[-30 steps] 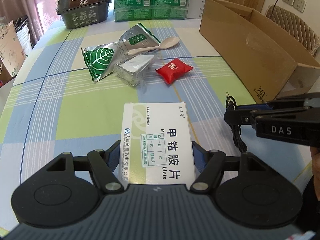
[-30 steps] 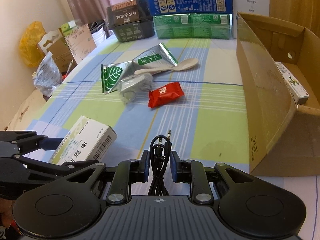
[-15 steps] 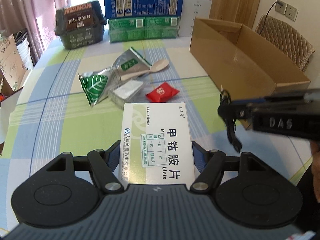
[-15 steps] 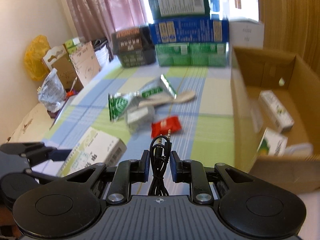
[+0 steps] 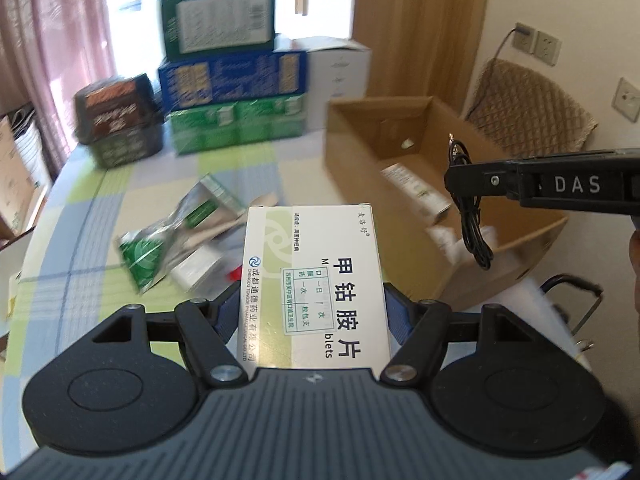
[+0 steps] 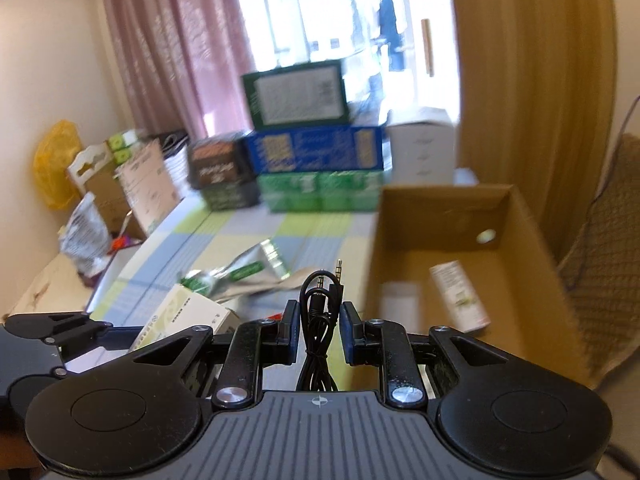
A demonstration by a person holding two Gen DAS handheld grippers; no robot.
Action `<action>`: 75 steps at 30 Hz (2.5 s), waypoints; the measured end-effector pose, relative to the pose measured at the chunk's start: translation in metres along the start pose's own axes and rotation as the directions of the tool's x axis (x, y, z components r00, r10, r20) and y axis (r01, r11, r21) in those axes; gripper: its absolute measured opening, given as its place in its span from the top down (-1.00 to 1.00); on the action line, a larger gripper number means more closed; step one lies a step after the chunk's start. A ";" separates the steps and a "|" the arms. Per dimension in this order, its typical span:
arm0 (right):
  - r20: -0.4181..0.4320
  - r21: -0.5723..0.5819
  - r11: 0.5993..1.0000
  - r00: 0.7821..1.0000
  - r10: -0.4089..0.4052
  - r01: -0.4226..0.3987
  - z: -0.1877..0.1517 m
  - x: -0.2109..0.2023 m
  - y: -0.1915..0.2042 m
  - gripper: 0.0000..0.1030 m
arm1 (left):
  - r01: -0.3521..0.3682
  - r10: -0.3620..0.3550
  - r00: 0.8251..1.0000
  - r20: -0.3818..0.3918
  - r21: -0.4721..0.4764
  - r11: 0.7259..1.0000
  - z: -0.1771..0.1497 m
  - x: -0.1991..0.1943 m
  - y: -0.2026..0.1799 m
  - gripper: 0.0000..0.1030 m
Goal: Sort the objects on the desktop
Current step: 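Lift and carry the medicine box and black cable over the cardboard box, then open both tools to drop the medicine box and cable into the cardboard box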
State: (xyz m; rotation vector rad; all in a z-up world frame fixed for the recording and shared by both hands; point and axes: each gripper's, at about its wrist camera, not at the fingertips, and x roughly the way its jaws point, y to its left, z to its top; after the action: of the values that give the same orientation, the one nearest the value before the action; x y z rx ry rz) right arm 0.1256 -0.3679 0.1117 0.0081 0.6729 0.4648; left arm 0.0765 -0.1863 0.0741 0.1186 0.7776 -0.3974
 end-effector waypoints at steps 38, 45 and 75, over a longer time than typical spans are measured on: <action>-0.073 0.088 0.984 0.986 -0.150 0.156 0.001 0.022 -0.157 0.65 | 0.153 -0.152 0.988 -0.016 0.041 0.987 0.087 0.103 -0.114 -0.31; -0.078 0.089 0.983 0.985 -0.156 0.163 0.001 0.026 -0.160 0.65 | 0.155 -0.154 0.988 -0.013 0.048 0.987 0.088 0.110 -0.116 -0.33; -0.061 0.156 0.982 0.993 -0.098 0.106 0.000 0.016 -0.152 0.17 | 0.062 -0.061 0.998 -0.019 0.018 0.998 0.061 0.090 -0.063 -0.51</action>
State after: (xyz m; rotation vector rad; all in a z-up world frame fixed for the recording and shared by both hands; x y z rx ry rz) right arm 0.1992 -0.4977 0.0788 0.1121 0.7575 0.3124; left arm 0.1500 -0.2865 0.0562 0.1158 0.7970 -0.4624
